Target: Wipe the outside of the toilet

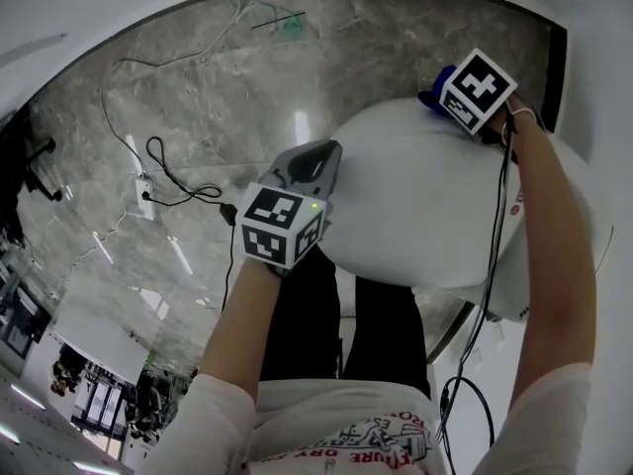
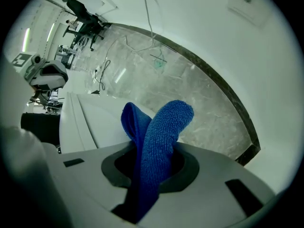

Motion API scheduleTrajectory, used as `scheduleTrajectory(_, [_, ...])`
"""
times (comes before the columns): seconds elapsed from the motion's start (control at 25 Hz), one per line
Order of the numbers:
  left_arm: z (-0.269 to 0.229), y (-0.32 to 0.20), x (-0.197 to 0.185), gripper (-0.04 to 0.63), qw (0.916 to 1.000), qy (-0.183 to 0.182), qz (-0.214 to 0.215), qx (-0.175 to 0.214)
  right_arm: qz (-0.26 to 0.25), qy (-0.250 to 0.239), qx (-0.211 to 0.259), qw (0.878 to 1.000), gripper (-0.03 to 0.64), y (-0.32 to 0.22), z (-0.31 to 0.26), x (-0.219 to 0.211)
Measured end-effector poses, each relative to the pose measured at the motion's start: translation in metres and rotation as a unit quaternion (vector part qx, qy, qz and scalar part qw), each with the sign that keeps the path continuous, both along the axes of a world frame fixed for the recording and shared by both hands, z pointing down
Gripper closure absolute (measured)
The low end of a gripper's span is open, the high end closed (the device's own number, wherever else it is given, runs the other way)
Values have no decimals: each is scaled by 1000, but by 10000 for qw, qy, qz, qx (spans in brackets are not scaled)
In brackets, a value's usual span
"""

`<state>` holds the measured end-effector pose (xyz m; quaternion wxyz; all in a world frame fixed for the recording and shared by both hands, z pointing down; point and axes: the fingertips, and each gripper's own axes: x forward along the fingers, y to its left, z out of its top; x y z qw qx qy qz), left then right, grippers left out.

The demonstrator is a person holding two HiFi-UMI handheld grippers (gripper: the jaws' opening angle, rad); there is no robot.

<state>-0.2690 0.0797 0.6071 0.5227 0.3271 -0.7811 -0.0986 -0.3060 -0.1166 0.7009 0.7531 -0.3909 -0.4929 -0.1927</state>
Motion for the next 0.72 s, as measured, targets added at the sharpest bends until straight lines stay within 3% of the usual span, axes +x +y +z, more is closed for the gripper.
scheduleTrajectory(0.28, [8,40,13,588,9996,-101,-246,-49,-218,87,-371,9990,545,67,0,6])
scheduleTrajectory(0.72, [16,113,79,588,9899,-80,-1410,-100,-1220,96,-650,9903,545,172,2,35])
